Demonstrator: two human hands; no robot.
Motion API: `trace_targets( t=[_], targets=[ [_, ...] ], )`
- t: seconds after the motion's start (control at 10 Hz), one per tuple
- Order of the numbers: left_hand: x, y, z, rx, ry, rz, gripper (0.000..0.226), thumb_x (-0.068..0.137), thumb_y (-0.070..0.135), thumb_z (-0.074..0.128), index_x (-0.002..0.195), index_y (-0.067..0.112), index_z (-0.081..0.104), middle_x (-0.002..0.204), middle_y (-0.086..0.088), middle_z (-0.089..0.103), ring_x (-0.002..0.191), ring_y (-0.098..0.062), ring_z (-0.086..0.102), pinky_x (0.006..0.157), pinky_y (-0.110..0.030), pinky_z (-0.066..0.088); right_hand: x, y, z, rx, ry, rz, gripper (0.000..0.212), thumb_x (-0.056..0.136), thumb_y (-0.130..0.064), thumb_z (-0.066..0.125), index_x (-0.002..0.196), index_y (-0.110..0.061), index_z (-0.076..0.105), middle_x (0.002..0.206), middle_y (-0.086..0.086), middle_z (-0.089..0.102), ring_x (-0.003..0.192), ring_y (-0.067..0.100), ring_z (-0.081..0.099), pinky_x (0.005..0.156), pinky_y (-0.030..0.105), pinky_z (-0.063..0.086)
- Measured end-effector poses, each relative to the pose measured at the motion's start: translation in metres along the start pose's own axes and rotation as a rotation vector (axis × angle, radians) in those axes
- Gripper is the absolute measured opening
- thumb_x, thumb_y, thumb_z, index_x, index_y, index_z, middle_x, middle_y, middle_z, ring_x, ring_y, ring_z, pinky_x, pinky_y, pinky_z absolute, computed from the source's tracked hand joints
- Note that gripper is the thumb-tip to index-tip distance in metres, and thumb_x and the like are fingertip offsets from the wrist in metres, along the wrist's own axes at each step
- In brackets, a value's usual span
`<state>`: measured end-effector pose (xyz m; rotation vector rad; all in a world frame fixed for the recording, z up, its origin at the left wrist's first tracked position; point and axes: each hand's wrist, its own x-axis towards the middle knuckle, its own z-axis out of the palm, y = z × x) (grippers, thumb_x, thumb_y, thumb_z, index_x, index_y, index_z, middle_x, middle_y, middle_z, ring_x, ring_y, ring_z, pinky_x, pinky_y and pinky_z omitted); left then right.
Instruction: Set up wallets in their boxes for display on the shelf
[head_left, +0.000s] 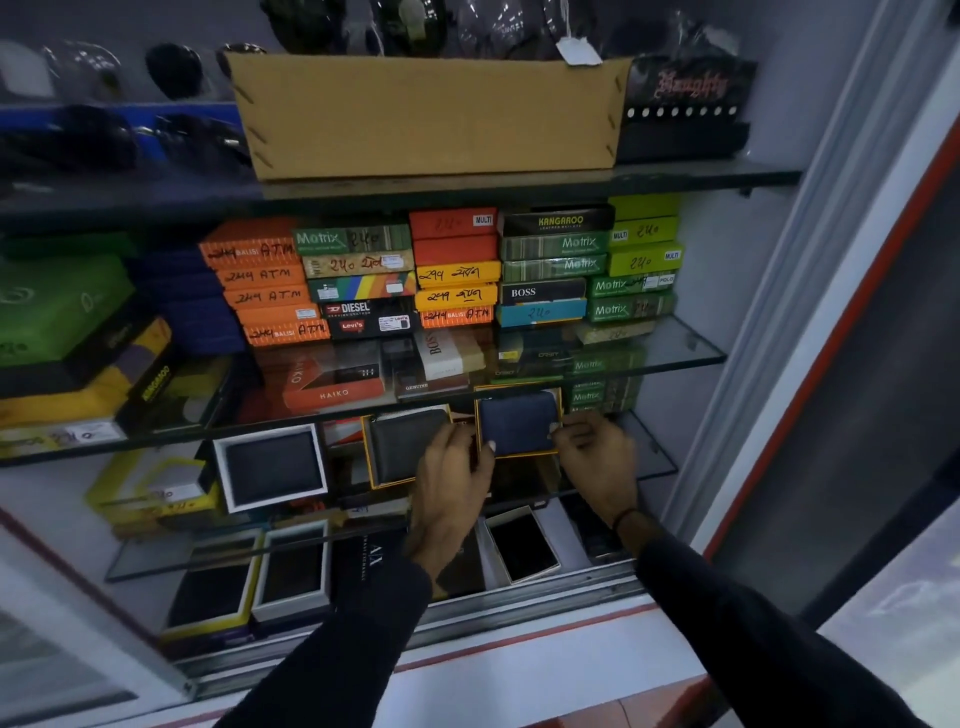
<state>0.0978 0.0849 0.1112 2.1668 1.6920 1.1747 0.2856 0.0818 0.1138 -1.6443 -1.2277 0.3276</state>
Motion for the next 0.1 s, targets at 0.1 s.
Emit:
trace_targets(
  t=[0.1],
  targets=[
    [-0.0211, 0.0009, -0.0391, 0.023, 0.049, 0.262, 0.027, 0.098, 0.028, 0.059, 0.115, 0.009, 0.067, 0.110, -0.005, 0.064, 0.087, -0.014, 0.064, 0.069, -0.022, 0.052, -0.0187, -0.0204, -0.0202, -0.151, 0.011, -0.400, 0.025, 0.089, -0.046, 0.061, 0.077, -0.025, 0.069, 0.076, -0.011, 0.069, 0.072, 0.008, 0.064, 0.063, 0.034, 0.056]
  ],
)
